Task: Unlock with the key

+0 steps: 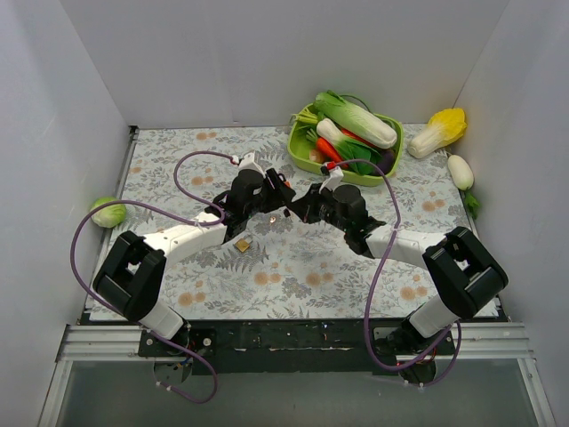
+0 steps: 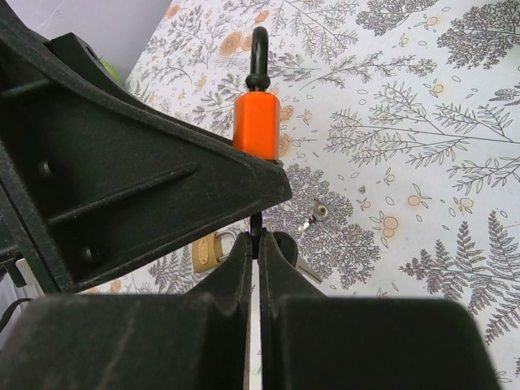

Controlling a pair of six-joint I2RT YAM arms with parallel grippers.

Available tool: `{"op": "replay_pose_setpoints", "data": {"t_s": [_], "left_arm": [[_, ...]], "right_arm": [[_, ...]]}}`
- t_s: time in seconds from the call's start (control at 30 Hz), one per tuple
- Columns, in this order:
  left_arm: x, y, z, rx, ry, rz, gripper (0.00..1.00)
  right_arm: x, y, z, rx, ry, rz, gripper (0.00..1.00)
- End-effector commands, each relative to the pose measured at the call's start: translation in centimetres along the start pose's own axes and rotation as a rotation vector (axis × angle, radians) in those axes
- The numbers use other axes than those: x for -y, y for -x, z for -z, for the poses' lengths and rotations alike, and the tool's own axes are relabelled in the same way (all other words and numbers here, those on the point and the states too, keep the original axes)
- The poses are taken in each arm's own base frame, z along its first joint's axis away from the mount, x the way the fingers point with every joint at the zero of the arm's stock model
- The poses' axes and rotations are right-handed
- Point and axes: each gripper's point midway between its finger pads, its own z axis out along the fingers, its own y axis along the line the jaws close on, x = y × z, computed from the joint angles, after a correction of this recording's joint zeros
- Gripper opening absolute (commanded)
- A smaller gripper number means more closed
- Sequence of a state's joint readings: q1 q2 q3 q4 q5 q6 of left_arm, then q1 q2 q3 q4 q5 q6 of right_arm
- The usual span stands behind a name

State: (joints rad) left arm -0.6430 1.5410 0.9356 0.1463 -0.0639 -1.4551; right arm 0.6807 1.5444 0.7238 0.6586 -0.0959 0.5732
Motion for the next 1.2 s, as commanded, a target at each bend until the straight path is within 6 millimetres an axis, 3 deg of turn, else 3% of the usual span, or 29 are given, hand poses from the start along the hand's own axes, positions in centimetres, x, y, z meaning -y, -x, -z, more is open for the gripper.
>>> {"op": "replay_pose_setpoints", "data": {"t_s": [0.0,0.33,0.73,0.9,1.17], "left_arm": [[3.3,0.9,1.6,0.025,-0.109,0.0,0.0],[3.9,-1.3,1.3,-0.022,-0.119,-0.022,0.0],[4.2,-2.6,1.1,-0.054,-0.142,-0.025,0.0],[6.5,-1.7,2.5,-0.025,-0.265,-0.057,0.0],[10.2,-0.4,5.7,0.015,-0.47,-0.053,0.0]], "right_arm": [[-2.0,6.0,-0.7,0.177,0.047,0.023,0.01],[-1.1,9.8,-0.3,0.26,0.037,0.024,0.01],[-2.0,11.2,-0.4,0.294,0.081,0.012,0.01],[-2.5,11.2,0.6,0.29,0.141,-0.067,0.01],[-3.9,13.0,3.6,0.316,0.2,-0.115,0.01]]}}
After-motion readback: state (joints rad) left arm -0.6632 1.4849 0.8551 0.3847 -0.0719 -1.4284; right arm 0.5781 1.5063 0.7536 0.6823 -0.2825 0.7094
